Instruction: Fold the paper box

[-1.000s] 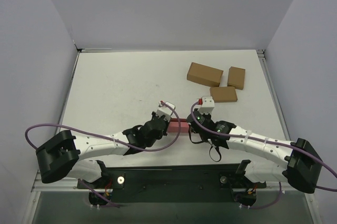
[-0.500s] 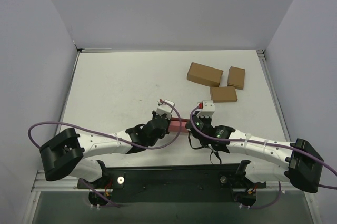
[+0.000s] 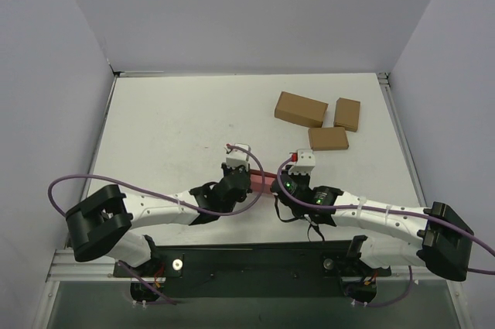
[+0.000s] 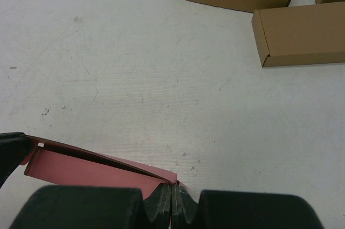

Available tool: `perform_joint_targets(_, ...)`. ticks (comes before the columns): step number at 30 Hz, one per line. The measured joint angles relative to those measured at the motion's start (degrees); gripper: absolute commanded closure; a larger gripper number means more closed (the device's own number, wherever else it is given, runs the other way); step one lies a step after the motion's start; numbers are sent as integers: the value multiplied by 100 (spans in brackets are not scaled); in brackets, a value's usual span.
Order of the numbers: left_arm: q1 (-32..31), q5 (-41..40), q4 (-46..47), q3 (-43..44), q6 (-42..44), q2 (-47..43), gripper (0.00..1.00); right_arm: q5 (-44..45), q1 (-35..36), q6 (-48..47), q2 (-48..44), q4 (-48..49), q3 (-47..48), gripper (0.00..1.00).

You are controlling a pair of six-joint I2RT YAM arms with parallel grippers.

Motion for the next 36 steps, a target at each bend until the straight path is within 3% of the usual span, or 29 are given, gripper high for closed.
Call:
perform_joint_targets(23, -343, -546, 1523, -791, 57, 59, 100, 39, 31, 109, 0, -37, -4, 100)
perform_joint_targets(36, -546, -815, 2898, -1274, 485, 365, 100, 42, 35, 131, 2, -52, -7, 100)
